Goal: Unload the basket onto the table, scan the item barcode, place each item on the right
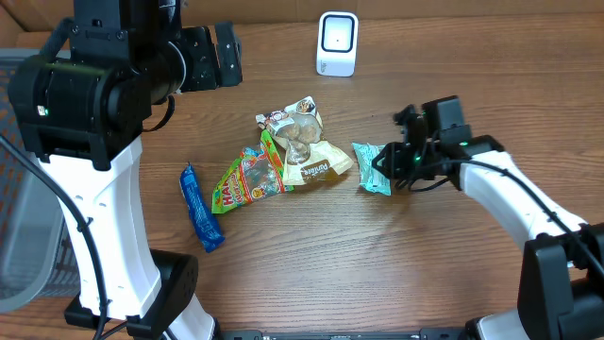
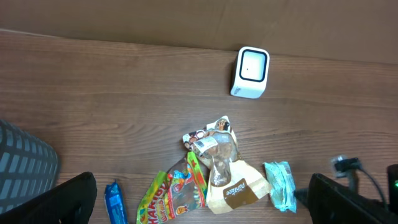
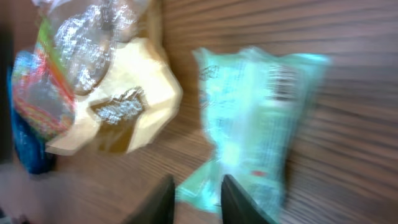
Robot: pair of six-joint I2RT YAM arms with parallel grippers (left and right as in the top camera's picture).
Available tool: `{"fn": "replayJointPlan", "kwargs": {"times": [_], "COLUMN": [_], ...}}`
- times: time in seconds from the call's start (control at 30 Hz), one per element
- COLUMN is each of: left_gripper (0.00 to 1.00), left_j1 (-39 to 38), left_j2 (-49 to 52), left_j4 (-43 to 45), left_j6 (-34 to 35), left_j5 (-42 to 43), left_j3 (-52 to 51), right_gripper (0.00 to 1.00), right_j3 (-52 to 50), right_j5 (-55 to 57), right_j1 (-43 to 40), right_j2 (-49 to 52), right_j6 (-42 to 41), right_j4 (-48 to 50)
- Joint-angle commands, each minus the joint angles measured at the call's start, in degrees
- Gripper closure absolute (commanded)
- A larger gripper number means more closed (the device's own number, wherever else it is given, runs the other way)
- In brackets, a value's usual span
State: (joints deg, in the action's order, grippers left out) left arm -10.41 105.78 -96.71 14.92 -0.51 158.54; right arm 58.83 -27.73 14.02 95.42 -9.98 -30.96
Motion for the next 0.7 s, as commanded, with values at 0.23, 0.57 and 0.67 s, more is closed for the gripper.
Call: {"fn": "replayJointPlan", "kwargs": {"times": [0.23, 0.57, 0.67], "left_gripper": [0.00, 0.00, 0.00], "left_j1": [-0.11, -0.11, -0.11], "left_j2": [-0.13, -0.13, -0.13], "left_j4": [-0.09, -0.09, -0.09], "left_j6": [0.11, 0.11, 0.11], "left_j5": [-0.31, -0.31, -0.31], "left_j3": [0.07, 0.07, 0.07], "right_gripper": [0.96, 0.96, 0.96], "right_j3": [1.07, 1.49, 3.43], "right_j5": [2.89, 14.16, 13.40], "right_j1": [7.06, 2.03, -1.27], "right_j2": [7.63, 8.11, 8.09], "right_j6": [2.99, 2.97, 2.99], "right_j4": [1.05, -4.94, -7.52]}}
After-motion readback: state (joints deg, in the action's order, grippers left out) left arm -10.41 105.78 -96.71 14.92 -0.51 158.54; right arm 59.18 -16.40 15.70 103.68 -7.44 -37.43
